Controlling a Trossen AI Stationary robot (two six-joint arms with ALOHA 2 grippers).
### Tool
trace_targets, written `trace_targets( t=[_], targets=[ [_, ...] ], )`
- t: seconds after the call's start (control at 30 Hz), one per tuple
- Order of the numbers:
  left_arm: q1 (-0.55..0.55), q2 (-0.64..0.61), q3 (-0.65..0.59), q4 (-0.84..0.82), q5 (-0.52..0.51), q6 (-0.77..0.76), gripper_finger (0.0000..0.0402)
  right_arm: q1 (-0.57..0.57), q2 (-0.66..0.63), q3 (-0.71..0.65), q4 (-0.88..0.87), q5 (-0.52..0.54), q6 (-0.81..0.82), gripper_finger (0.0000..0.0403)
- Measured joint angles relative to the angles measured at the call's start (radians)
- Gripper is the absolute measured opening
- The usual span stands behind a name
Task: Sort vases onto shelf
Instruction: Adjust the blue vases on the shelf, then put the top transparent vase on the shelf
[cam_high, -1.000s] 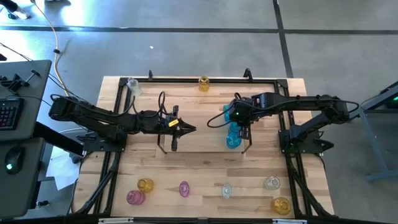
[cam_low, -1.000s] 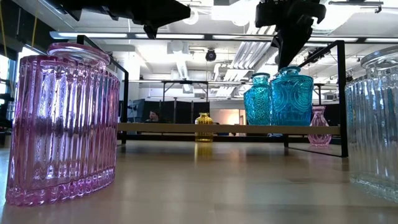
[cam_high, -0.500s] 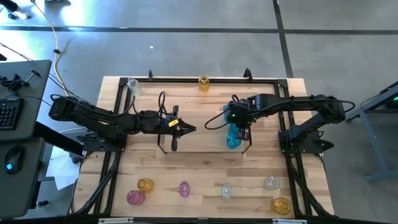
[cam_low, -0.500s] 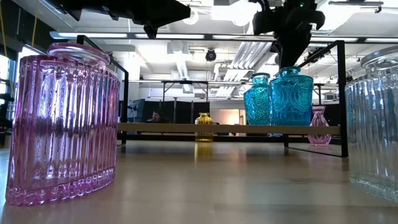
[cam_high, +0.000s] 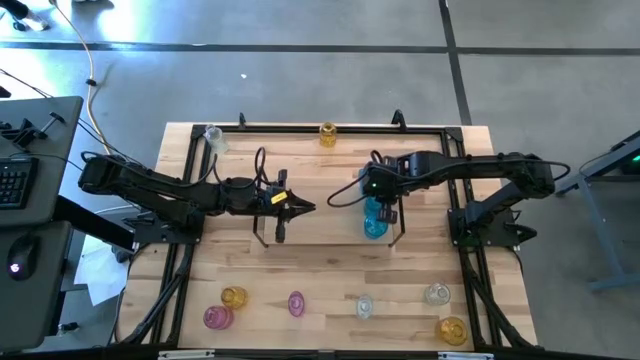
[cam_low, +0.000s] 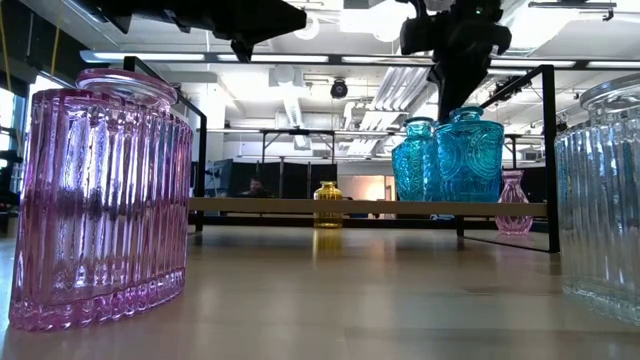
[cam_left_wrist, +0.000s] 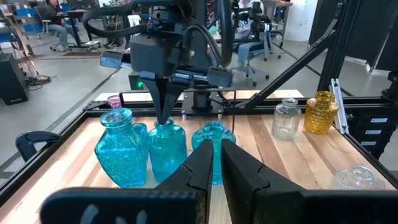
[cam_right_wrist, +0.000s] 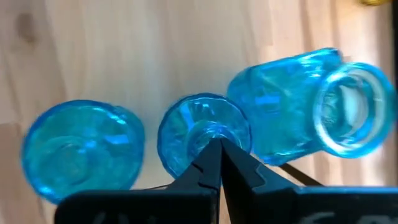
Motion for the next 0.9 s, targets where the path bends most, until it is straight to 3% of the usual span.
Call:
trace_targets(
  t=[0.43, 0.67, 0.9],
  targets=[
    [0.0, 0.0, 0.0, -0.002, 0.0, 0.001, 0.0021, 0.064, -0.097, 0.0, 0.016, 0.095, 0.026, 0.0],
    [0.0, 0.0, 0.0, -0.025, 0.033, 0.002, 0.0021, 0.202, -0.117, 0.0, 0.016, 0.076, 0.076, 0.0],
    [-0.048, 0.0, 0.0, -0.046, 0.062, 0.046, 0.0021, 0.373, -0.118, 0.0, 0.126, 0.21, 0.079, 0.0]
  ],
)
